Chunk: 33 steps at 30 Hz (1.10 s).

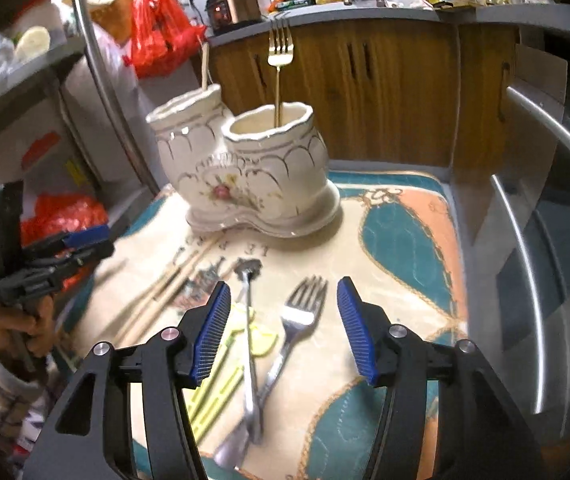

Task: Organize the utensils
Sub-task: 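Open both grippers and move them back over the remaining utensils, then grasp the silver spoon with the right gripper while the left gripper grasps another chopstick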

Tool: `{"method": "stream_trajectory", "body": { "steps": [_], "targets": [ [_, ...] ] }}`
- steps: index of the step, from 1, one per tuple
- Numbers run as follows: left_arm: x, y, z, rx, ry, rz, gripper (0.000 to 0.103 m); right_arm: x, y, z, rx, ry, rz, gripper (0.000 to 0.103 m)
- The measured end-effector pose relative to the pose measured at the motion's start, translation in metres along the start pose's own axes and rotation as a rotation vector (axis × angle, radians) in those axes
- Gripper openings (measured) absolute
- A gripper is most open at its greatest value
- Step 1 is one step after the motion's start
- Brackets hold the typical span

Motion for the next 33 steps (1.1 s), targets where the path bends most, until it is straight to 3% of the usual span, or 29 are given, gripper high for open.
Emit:
{"method": "stream_trajectory", "body": {
  "steps": [3, 5, 9, 10, 15, 31, 33],
  "targets": [
    [0.002, 0.002, 0.007, 0.011, -0.027, 0.007, 0.065, -0.001, -0.003, 0.005, -0.031, -0.007, 0.017, 0.07],
    [0.004, 0.004, 0.009, 0.024, -0.043, 0.009, 0.063, 0.0, -0.006, 0.009, -0.056, -0.009, 0.038, 0.07],
    [0.011, 0.009, 0.019, 0.056, -0.102, 0.017, 0.055, 0.006, -0.009, 0.017, -0.087, -0.044, 0.057, 0.053],
    [0.012, 0.01, 0.021, 0.059, -0.112, 0.022, 0.055, 0.007, -0.01, 0.018, -0.091, -0.049, 0.053, 0.044],
    [0.015, 0.016, 0.033, 0.107, -0.17, 0.038, 0.053, 0.015, -0.017, 0.022, -0.126, -0.092, 0.035, 0.03],
    [0.01, 0.023, 0.053, 0.193, -0.261, 0.052, 0.052, 0.081, -0.041, 0.003, -0.152, -0.286, -0.058, 0.029],
    [0.011, 0.024, 0.054, 0.211, -0.278, 0.035, 0.047, 0.088, -0.042, 0.004, -0.156, -0.317, -0.055, 0.022]
  ]
}}
Point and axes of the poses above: each gripper's, at about its wrist camera, not at the fingertips, and x roughly the way its jaws point, y to its right, z to its underside, the point moved 4 cm from there along x, roughly the way its jaws point, and after that the axes turned 2 degrees about y, right-handed, at the moved point
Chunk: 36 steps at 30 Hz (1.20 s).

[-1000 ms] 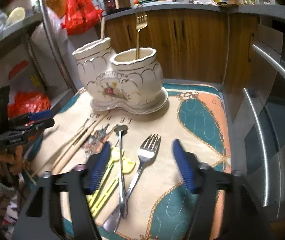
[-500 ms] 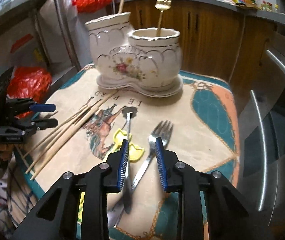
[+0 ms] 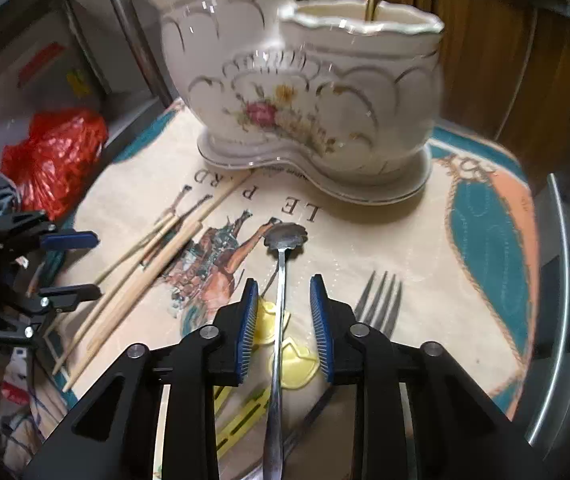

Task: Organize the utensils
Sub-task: 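Grasp the silver spoon with the right gripper while the left gripper grasps another chopstick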

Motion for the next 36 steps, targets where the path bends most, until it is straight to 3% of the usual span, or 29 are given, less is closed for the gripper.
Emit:
{"method": "stream_trajectory", "body": {
  "steps": [3, 6, 10, 17, 22, 27, 36],
  "targets": [
    [0.001, 0.002, -0.003, 0.032, -0.05, -0.054, 0.037, 0.007, -0.003, -0.002, -0.019, -0.033, -0.007, 0.018],
    [0.003, 0.005, -0.008, 0.053, -0.113, -0.066, 0.031, 0.008, -0.008, -0.005, -0.028, -0.055, -0.02, 0.004],
    [0.008, 0.006, -0.013, 0.067, -0.166, -0.053, 0.025, 0.008, -0.013, -0.009, -0.037, -0.062, -0.007, 0.004],
    [0.01, -0.003, -0.015, 0.05, -0.185, -0.031, 0.007, -0.015, -0.008, -0.012, -0.007, 0.011, -0.025, 0.004],
    [0.011, -0.008, -0.018, 0.08, -0.26, 0.014, 0.007, -0.035, -0.002, -0.011, -0.001, 0.047, -0.021, 0.004],
    [0.015, -0.004, -0.022, 0.125, -0.312, -0.007, 0.007, -0.055, 0.015, -0.005, 0.022, 0.082, -0.008, 0.004],
    [0.019, -0.004, -0.026, 0.139, -0.335, 0.021, 0.008, -0.057, 0.054, 0.017, 0.069, 0.024, 0.053, 0.004]
  ]
}}
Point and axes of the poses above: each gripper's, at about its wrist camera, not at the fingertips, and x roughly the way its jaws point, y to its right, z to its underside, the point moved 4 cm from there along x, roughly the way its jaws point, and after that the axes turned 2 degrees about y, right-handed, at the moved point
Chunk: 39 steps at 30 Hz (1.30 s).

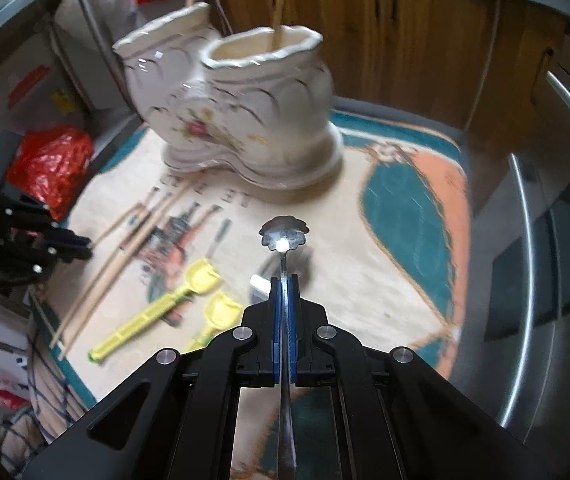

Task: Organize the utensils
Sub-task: 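Grasp the silver spoon with the right gripper while the left gripper grasps another chopstick, then lift the spoon and chopstick and carry them above the ceramic holder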

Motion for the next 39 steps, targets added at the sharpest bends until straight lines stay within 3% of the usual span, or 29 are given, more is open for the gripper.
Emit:
{"method": "stream_trajectory", "body": {
  "steps": [13, 24, 29, 33, 39],
  "targets": [
    [0.0, -0.003, 0.002, 0.004, 0.015, 0.035, 0.008, 0.023, 0.005, 0.016, -0.061, -0.16, 0.068, 0.004],
    [0.006, -0.006, -0.014, 0.048, -0.081, 0.081, 0.009, 0.031, 0.0, 0.012, -0.124, -0.257, 0.075, 0.004],
    [0.006, -0.017, -0.013, -0.004, -0.038, 0.131, 0.004, 0.03, 0.003, 0.014, -0.096, -0.212, 0.067, 0.004],
    [0.004, -0.028, -0.006, -0.062, 0.042, 0.19, 0.004, 0.021, 0.008, 0.013, -0.048, -0.149, 0.039, 0.004],
    [-0.004, -0.042, 0.006, -0.138, 0.178, 0.17, 0.004, -0.009, 0.003, 0.005, -0.043, -0.034, 0.009, 0.004]
  ]
}}
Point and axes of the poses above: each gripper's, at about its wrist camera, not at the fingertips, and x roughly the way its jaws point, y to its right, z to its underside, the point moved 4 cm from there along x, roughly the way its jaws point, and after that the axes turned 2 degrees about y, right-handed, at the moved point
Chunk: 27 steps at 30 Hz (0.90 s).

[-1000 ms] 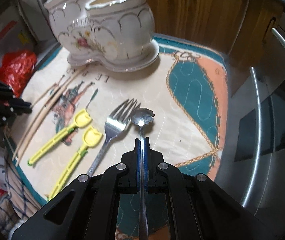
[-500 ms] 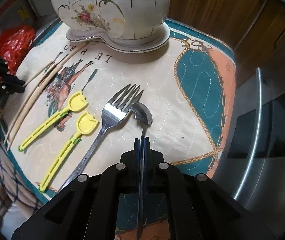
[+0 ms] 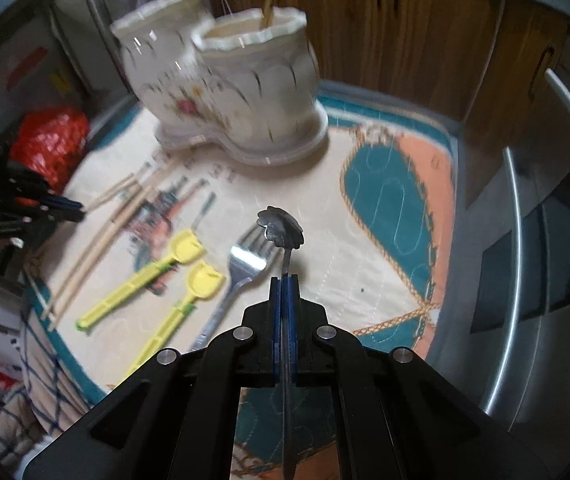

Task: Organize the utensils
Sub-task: 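Lift the spoon and chopstick and carry them above the ceramic holder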

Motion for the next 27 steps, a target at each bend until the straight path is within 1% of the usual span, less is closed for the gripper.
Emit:
{"method": "stream_trajectory", "body": {
  "steps": [3, 6, 8, 12, 15, 18, 22, 27],
  "targets": [
    [-0.011, -0.007, -0.004, -0.056, 0.075, -0.012, 0.004, -0.015, 0.0, -0.006, 0.006, 0.059, -0.005, 0.004],
    [-0.032, -0.015, -0.009, -0.115, 0.204, 0.014, 0.004, -0.029, -0.001, -0.013, 0.015, 0.12, -0.016, 0.004],
    [-0.048, -0.015, -0.013, -0.13, 0.284, 0.031, 0.004, -0.038, -0.002, -0.016, 0.028, 0.161, -0.024, 0.004],
    [-0.073, -0.005, -0.021, -0.13, 0.404, 0.044, 0.004, -0.049, -0.002, -0.023, 0.043, 0.221, -0.048, 0.004],
    [-0.085, 0.003, -0.028, -0.116, 0.466, 0.049, 0.004, -0.053, -0.004, -0.027, 0.051, 0.245, -0.062, 0.004],
    [-0.089, 0.011, -0.036, -0.112, 0.487, 0.048, 0.004, -0.051, -0.007, -0.03, 0.053, 0.244, -0.074, 0.004],
    [-0.101, 0.018, -0.045, -0.108, 0.542, 0.039, 0.004, -0.05, -0.01, -0.031, 0.052, 0.251, -0.084, 0.004],
    [-0.112, 0.023, -0.059, -0.117, 0.622, 0.044, 0.004, -0.059, -0.009, -0.041, 0.074, 0.314, -0.104, 0.004]
  ]
}}
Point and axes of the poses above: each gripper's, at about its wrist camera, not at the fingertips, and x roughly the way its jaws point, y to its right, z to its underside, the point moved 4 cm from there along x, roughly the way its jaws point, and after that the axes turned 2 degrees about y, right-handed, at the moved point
